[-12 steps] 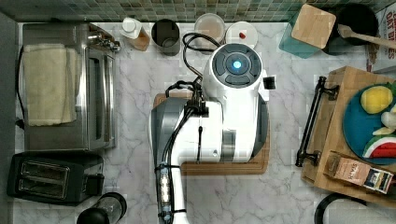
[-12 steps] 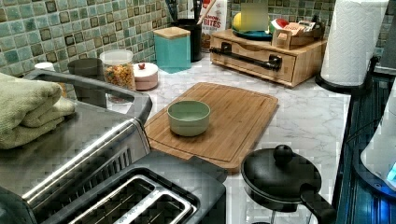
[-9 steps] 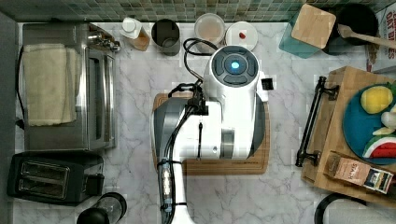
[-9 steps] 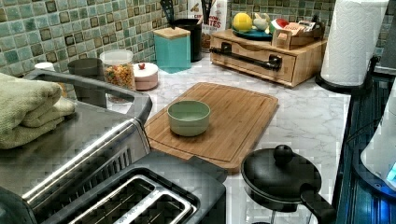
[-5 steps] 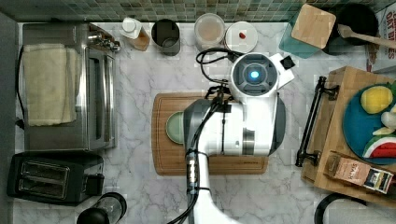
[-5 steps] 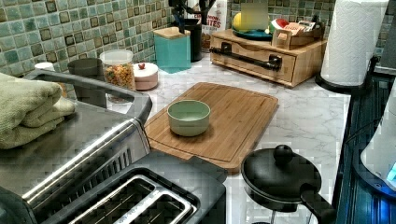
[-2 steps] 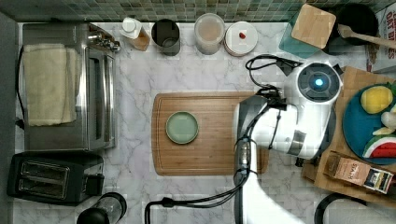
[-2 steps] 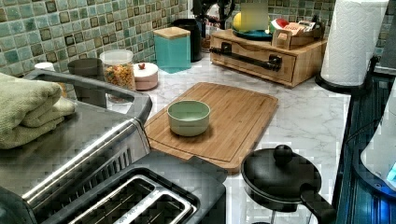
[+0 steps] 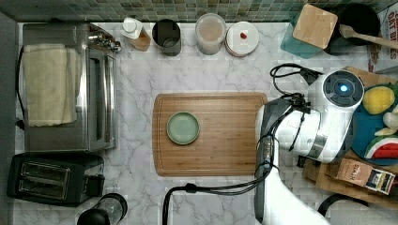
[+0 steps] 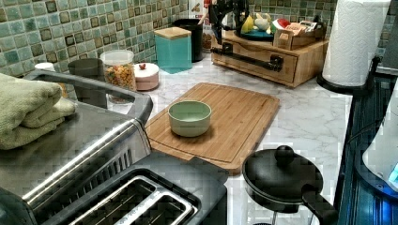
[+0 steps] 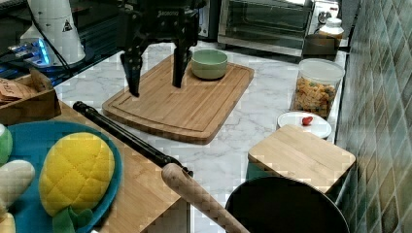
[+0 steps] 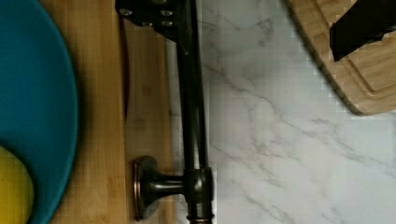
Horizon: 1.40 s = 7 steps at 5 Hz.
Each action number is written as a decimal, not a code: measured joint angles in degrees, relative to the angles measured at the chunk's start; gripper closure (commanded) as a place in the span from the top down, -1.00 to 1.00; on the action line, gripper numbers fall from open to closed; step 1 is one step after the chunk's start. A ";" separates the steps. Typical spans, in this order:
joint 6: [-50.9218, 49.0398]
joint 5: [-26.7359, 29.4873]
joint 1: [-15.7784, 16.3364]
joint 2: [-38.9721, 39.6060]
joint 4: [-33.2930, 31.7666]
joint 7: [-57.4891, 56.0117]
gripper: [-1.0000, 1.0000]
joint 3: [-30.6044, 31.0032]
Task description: Open the drawer.
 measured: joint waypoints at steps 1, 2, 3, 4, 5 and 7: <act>0.03 -1.50 0.13 1.02 0.00 0.03 1.00 -0.58; 1.34 -3.57 0.62 2.25 0.06 0.03 1.00 -1.06; 3.58 -7.63 0.92 3.86 0.06 2.43 1.00 -1.24; 4.11 -10.32 0.95 4.63 -0.11 5.43 1.00 -1.41; 4.39 -10.44 1.06 5.02 -0.06 7.13 1.00 -1.42; 8.14 -9.24 0.32 6.83 0.00 7.61 1.00 -1.16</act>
